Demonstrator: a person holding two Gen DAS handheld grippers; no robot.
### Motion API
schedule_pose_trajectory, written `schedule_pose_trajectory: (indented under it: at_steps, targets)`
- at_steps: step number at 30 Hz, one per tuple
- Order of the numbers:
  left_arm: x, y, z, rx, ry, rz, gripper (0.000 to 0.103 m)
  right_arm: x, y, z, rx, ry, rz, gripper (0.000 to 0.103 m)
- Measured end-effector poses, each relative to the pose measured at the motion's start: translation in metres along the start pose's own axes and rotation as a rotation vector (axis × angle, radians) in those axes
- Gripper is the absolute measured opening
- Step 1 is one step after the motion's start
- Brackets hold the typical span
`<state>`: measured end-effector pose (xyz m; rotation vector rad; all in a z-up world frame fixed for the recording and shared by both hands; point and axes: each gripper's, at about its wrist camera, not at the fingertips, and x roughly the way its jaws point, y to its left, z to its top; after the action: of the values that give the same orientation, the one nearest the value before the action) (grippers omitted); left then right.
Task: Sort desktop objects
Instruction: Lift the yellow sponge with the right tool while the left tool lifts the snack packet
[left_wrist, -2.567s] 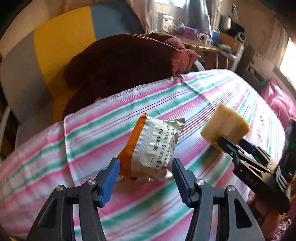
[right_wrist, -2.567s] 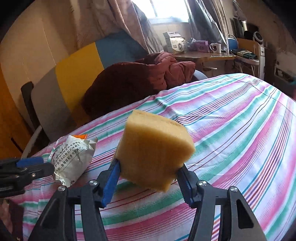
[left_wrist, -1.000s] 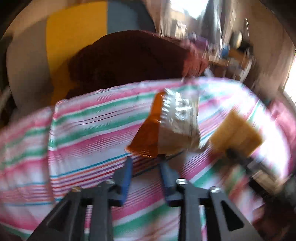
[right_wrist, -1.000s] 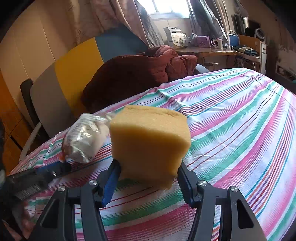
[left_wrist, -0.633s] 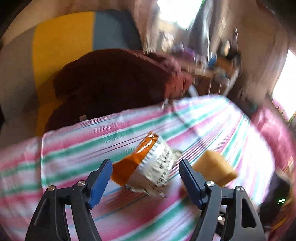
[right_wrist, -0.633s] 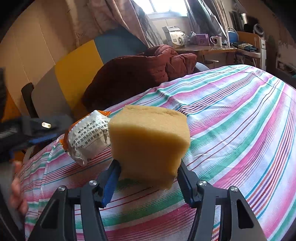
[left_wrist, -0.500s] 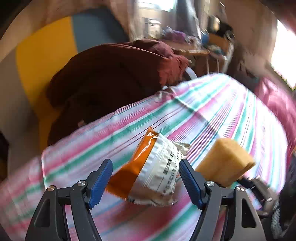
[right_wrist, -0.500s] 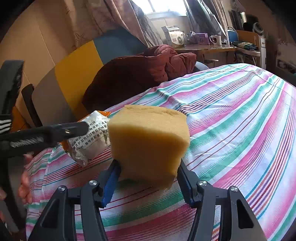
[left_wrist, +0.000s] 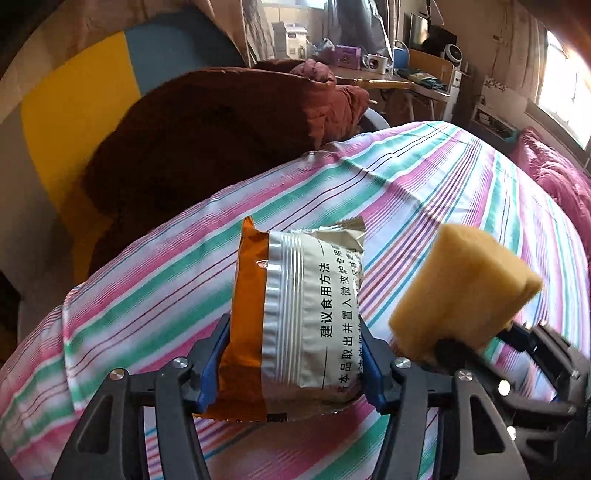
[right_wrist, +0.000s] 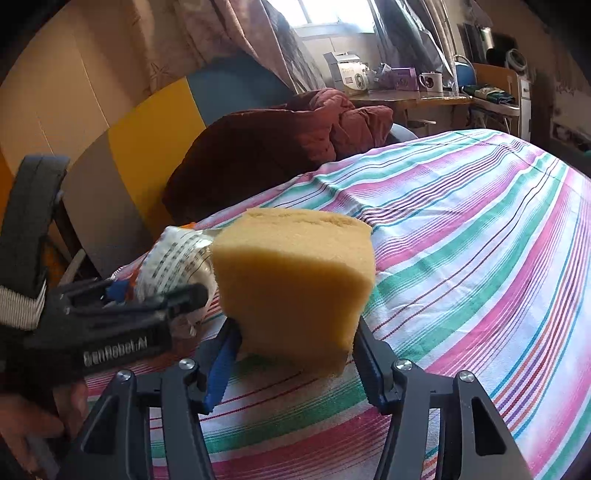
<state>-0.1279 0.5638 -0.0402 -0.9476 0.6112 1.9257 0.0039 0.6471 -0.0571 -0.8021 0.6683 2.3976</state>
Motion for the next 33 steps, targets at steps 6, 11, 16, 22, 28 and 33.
schedule_pose_trajectory:
  at_steps: [6,11,16,22,28,33]
  targets:
    - [-0.028,-0.003,-0.041,-0.124,-0.058,0.067,0.060,-0.008,0.001,0.000,-0.002,-0.032,-0.022,0.057]
    - [-0.059,-0.012,-0.085,-0.189,-0.102,0.072,0.060,-0.022,0.001,-0.006,0.020,-0.055,-0.024,0.057]
    - [-0.083,-0.010,-0.116,-0.248,-0.115,0.056,0.060,-0.045,0.007,-0.025,0.031,-0.047,0.002,0.057]
    - [-0.113,-0.017,-0.156,-0.216,-0.134,0.044,0.060,-0.074,0.014,-0.055,0.058,-0.011,0.043,0.057]
    - [-0.146,-0.015,-0.192,-0.223,-0.141,0.000,0.059,-0.111,0.037,-0.090,-0.013,0.021,0.064,0.057]
    - [-0.189,-0.005,-0.224,-0.247,-0.173,-0.042,0.059,-0.142,0.052,-0.110,-0.033,0.046,0.126,0.057]
